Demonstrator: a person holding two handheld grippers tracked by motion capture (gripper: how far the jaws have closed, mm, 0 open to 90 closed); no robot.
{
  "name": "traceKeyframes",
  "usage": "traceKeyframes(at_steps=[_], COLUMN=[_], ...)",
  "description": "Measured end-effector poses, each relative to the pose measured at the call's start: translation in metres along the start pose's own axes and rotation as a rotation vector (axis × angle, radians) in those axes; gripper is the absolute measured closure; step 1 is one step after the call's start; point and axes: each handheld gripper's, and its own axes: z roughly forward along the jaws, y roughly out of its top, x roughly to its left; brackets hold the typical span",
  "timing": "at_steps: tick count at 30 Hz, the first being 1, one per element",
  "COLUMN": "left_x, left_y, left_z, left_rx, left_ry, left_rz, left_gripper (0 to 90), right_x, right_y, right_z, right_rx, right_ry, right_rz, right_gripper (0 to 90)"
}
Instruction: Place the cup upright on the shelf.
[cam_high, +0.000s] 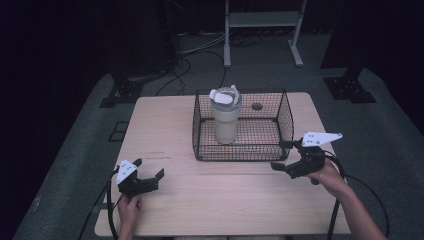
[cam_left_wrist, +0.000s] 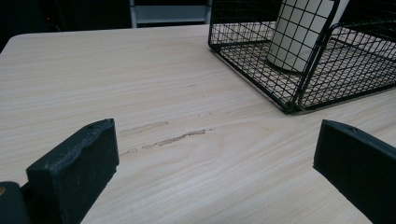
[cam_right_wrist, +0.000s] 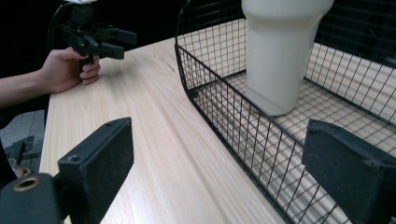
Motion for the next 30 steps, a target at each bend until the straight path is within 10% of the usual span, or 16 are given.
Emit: traceKeyframes(at_steps=[30], left_x=[-0.001], left_y=[0.000], left_z=[0.000], left_rx=[-0.002], left_ry=[0.000], left_rz=[0.005], left_gripper=[0.0], right_x=[0.012], right_y=[-0.054], right_z=[-0.007], right_rx=[0.023], right_ry=[-0.020], right_rz=[0.052], right_gripper=[8.5])
